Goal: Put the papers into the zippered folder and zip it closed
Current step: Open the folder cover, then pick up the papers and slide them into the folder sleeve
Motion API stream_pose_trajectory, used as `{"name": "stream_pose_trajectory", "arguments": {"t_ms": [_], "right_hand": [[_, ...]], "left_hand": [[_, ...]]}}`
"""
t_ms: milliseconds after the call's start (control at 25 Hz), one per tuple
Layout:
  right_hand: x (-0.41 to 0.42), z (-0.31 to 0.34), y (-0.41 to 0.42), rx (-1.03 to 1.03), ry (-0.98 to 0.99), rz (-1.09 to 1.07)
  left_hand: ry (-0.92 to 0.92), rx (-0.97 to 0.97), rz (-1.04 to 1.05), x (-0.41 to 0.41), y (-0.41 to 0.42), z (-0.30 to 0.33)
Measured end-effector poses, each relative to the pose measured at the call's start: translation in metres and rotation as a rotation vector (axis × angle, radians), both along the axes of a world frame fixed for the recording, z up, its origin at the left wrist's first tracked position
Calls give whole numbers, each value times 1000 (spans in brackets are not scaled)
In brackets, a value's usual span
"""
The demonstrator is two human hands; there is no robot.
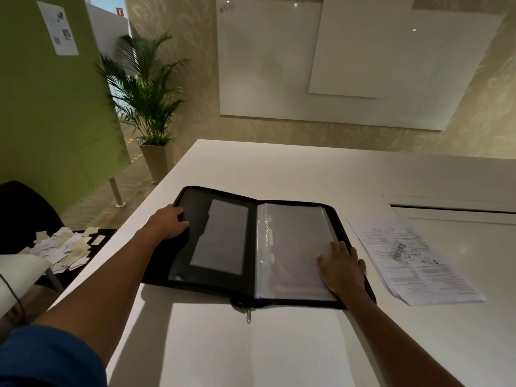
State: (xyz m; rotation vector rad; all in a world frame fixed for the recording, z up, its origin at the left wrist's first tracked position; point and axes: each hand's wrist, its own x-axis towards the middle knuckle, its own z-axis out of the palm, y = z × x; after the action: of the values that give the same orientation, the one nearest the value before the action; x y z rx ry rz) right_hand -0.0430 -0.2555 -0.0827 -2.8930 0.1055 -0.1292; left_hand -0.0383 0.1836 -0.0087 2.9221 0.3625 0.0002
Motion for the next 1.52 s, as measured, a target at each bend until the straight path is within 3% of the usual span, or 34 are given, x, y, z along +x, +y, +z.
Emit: {"name": "stream_pose_trajectory", "arguments": {"t_ms": [320,680,840,1520], "right_hand": [[0,-5,-1,-10,-25,-18],[1,3,-3,42,-33,19],[0,9,-9,125,-69,79],[29,41,-164,199,-109,57]], "left_hand": [[-9,-96,11,4,0,-52],[-255,-105,34,11,-39,-52],[-411,-167,-17,19,-88,-41],[-256,-228,-346,31,-375,-31]]}}
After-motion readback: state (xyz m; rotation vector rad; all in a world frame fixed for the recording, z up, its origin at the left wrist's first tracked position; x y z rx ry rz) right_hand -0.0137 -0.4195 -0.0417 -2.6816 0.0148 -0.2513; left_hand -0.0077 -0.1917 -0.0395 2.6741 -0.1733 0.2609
